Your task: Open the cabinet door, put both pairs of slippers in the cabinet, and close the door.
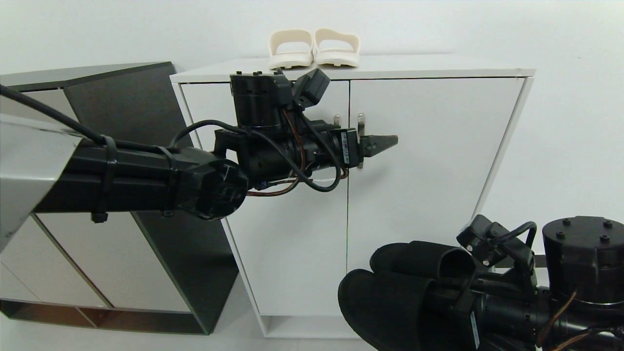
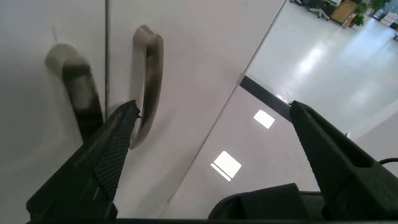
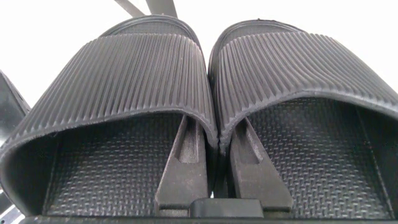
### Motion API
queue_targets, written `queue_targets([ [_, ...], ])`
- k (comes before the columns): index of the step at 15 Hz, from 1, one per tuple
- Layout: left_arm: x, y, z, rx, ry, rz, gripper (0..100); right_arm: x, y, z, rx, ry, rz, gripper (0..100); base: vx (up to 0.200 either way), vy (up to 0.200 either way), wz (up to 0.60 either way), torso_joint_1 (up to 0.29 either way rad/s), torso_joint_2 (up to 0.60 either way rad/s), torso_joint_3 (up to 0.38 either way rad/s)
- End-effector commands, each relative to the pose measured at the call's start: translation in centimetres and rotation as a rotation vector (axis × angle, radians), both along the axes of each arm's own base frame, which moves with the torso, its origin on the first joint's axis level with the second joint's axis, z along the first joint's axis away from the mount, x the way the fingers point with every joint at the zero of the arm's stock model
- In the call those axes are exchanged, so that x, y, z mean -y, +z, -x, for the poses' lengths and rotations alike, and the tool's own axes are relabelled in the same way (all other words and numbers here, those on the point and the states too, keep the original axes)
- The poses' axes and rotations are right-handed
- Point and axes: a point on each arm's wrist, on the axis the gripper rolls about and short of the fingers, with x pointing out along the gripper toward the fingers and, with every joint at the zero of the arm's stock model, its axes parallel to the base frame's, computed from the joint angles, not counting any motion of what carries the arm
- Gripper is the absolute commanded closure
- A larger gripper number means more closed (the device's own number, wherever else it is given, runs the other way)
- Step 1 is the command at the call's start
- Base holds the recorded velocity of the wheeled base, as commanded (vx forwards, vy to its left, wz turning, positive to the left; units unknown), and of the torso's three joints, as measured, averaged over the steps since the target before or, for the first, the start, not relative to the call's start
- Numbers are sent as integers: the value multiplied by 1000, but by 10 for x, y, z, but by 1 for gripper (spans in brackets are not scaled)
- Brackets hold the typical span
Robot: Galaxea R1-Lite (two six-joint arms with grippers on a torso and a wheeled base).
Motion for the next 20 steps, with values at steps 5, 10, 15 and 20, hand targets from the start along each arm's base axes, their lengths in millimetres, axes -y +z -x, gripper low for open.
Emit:
queue_targets([
  [5, 14, -8, -16, -23, -7, -15, 100, 0, -1, 0, -6, 5, 2, 100, 0, 0, 0, 0, 0, 0],
  [10, 13, -12, -2, -43, -20, -29, 100, 4, 1, 9, -21, 98, -35, 100, 0, 0, 0, 0, 0, 0],
  [15, 8, -6, 43, -31, -79, -22, 100, 12, 4, 26, -30, 218, -78, 100, 0, 0, 0, 0, 0, 0],
  [20, -19, 4, 87, -20, -14, -24, 100, 10, 3, 24, -39, 217, -73, 100, 0, 0, 0, 0, 0, 0],
])
